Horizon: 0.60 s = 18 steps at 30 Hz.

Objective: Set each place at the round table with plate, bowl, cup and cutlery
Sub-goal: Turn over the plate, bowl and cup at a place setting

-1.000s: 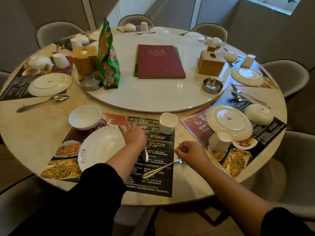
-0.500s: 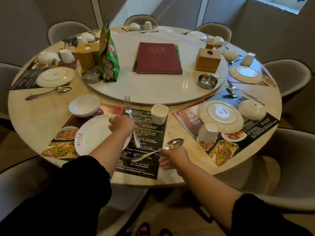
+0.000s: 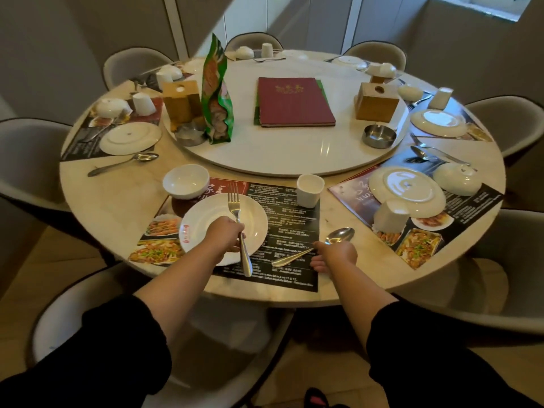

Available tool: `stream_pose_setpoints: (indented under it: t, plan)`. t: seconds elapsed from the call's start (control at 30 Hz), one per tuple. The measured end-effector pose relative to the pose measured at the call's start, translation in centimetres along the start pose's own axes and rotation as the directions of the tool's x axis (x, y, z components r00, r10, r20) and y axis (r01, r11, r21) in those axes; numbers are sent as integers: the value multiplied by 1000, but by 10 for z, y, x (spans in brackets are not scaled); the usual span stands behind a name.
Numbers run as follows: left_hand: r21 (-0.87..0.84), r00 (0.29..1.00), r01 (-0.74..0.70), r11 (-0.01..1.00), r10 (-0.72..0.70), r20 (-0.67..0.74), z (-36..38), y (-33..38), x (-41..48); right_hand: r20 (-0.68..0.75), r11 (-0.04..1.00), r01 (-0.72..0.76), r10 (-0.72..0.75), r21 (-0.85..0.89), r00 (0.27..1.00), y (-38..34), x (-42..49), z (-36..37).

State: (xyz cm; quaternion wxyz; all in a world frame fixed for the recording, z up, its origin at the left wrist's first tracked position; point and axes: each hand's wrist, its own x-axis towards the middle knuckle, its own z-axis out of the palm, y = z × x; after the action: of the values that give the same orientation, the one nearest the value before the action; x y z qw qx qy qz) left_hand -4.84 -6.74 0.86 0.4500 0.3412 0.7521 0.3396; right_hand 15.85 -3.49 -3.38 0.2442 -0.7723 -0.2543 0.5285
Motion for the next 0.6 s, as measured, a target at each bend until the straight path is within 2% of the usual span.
stream_pose_setpoints:
  t: [0.1,0.23,0.4,0.5,0.6]
  plan:
    - [-75,997,29,997,-24,75,-21,-10,-3,-43,1000,3,-2,22,999,1,-1,5]
    - [-96,995,38,995,-28,96,-47,-19,0,16,995,26,-28,99,999,3,-6,5]
    - [-71,993,13,997,-5,117,-73,-23,12,77,975,219,-220,26,972,0,-26,19]
    - [-85,992,25,996,-14,126,-79,-22,24,180,935,354,-344,-25,921,-14,-49,41]
    - [-83,990,43,996,-31,135,-79,-20,38,327,925,378,-365,25,871,-30,-65,70]
